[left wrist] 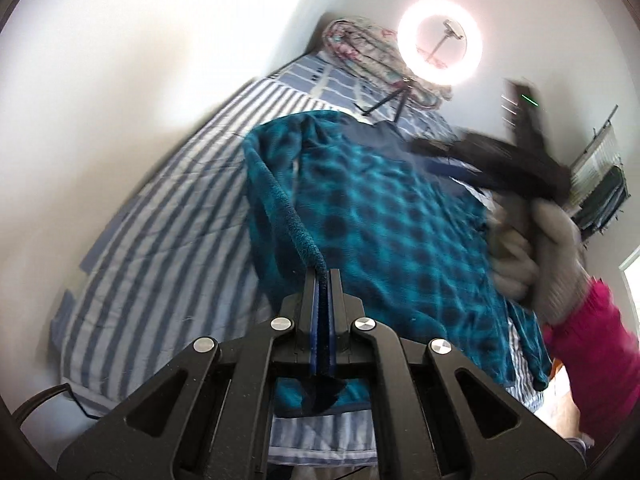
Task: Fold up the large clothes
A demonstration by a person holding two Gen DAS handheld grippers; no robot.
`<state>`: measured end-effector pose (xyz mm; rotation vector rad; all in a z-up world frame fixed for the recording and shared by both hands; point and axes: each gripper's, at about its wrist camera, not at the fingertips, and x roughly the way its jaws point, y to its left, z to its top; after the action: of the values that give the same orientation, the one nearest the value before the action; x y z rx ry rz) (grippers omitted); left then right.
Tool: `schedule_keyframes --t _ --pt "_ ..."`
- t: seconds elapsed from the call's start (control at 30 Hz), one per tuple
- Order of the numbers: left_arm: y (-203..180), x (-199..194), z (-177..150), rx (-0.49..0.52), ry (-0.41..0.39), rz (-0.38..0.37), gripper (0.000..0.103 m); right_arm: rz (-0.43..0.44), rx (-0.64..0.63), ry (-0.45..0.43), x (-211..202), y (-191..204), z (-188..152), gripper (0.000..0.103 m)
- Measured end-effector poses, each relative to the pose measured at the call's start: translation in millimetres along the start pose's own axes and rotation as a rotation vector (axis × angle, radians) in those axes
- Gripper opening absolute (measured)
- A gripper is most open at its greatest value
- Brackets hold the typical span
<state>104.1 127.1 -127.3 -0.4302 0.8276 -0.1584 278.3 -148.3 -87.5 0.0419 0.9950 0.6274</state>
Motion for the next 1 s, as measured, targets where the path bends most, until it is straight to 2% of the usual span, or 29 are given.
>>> schedule_keyframes --t 0.2,0.4,0.6,0.7,0.83,0.87,0.9,0.97,1.0 --pt "-8.9 7.7 -2.7 0.040 0.015 -0.002 0.000 0.021 0.000 0.094 73.8 16.9 39.4 0.055" --pt "-13.0 8.4 -5.5 0.060 0.014 -0.001 0.000 0.081 0.059 0.164 139.0 28.1 69.3 0.053" --pt "-14.7 10.0 -8.5 0.073 0.020 -0.006 0.000 0.107 0.038 0.206 181.4 54.8 87.0 0.053" --pt "-16.1 9.5 -9.0 0.081 0.021 -0.008 0.000 0.073 0.029 0.242 201.5 65.2 89.9 0.052" --pt "-21.2 10.1 -11.8 0.116 0.022 -0.004 0.000 -0.031 -0.012 0.286 224.6 72.5 89.9 0.048" --pt "-22.9 10.5 -12.7 0.126 0.023 -0.003 0.000 -0.062 -0.019 0.300 230.2 72.6 89.2 0.041" --pt "-23.9 11.2 -13.3 0.136 0.023 0.001 0.000 -0.090 -0.020 0.312 235.1 71.5 88.5 0.025" --pt "-26.7 12.2 -14.8 0.155 0.026 0.008 0.000 -0.138 -0.010 0.328 241.3 66.9 87.6 0.005" --pt "-26.2 13.5 -15.4 0.161 0.028 0.007 0.000 -0.141 -0.001 0.326 241.3 64.2 87.6 0.004"
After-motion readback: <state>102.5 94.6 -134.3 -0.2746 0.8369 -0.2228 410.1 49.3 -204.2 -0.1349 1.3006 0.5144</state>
